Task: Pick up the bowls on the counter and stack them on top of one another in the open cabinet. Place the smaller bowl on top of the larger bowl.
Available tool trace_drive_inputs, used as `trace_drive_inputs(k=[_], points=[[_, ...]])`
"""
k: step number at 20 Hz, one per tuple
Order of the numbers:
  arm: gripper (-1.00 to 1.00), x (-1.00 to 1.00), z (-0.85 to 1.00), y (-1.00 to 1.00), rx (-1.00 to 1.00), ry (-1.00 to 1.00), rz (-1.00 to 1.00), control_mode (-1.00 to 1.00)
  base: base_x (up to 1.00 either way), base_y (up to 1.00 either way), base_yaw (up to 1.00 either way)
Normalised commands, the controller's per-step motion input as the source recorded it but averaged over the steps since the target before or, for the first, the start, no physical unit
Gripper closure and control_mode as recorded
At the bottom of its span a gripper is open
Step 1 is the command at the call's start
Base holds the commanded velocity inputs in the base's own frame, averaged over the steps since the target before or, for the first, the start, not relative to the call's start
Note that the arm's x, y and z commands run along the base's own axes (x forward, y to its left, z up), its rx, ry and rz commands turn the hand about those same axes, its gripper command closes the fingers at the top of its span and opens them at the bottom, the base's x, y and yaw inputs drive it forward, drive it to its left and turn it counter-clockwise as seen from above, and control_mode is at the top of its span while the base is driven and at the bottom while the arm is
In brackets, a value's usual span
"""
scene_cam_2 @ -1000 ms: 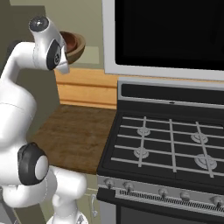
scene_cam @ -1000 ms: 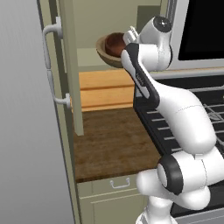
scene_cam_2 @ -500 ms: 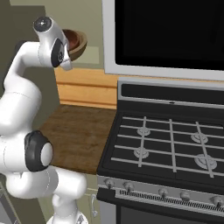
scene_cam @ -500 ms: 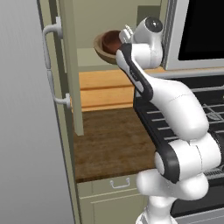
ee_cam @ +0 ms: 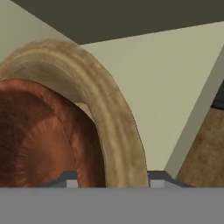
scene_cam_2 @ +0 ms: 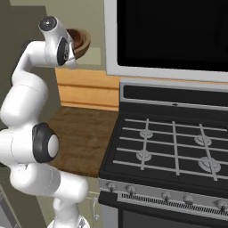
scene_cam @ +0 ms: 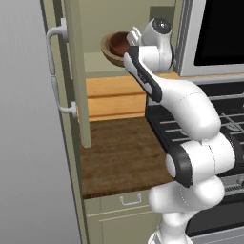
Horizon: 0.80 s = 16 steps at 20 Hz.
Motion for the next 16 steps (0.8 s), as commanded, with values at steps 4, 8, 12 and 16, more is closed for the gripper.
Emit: trace_drive_inputs(k=[4,8,12,16], points=[[-1.0,0.52,-0.24,0.16,-0.1,0.0,0.0,-1.0,0.0,0.0,0.0],[-1.0,0.24,-0.06,0.04,-0.04,0.0,0.0,-1.0,0.0,0.0,0.0],[-1.0,0.0,0.0,0.0,0.0,-0.16,0.0,-1.0,0.0,0.0,0.0],[-1.0,-0.19,0.0,0.0,0.0,-0.38,0.0,-1.0,0.0,0.0,0.0]])
